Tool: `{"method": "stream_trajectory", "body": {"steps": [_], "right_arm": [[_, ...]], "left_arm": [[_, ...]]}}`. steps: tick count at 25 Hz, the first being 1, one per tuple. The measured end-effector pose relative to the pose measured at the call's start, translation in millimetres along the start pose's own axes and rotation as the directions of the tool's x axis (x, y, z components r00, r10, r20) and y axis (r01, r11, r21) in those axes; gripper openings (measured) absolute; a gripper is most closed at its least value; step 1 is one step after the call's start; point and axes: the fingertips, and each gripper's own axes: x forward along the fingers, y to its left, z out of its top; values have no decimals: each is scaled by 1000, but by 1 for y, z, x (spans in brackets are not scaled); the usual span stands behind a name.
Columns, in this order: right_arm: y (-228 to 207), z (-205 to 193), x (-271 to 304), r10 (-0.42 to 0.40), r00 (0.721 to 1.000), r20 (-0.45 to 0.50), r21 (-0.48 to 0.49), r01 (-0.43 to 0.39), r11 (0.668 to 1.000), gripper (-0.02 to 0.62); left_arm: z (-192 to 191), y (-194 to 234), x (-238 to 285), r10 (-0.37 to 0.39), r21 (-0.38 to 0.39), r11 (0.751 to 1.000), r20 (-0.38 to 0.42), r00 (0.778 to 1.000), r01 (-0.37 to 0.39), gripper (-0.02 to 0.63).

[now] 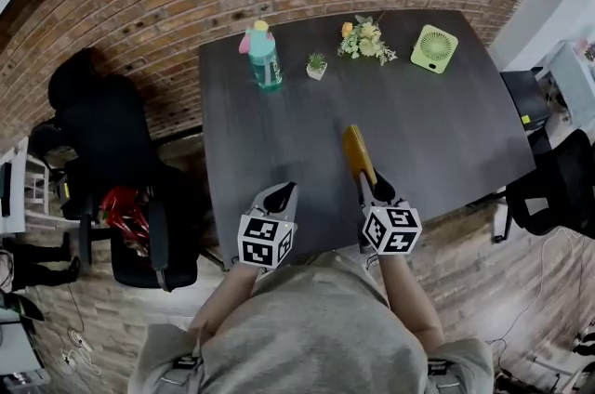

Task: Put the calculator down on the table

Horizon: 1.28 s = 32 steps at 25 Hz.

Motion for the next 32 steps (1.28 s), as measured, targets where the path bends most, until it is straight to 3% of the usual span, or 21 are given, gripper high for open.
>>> {"method": "stream_trajectory", "body": {"steps": [21, 32], "right_arm": [[8, -51, 80, 74, 981, -177, -137, -99, 986, 84], [9, -66, 89, 70, 975, -210, -145, -102, 984, 84]], "left_arm": [[-16, 31, -13, 142, -76, 987, -3, 990, -142, 18], [-20, 33, -14, 146, -81, 986, -9, 989, -147, 18]]}}
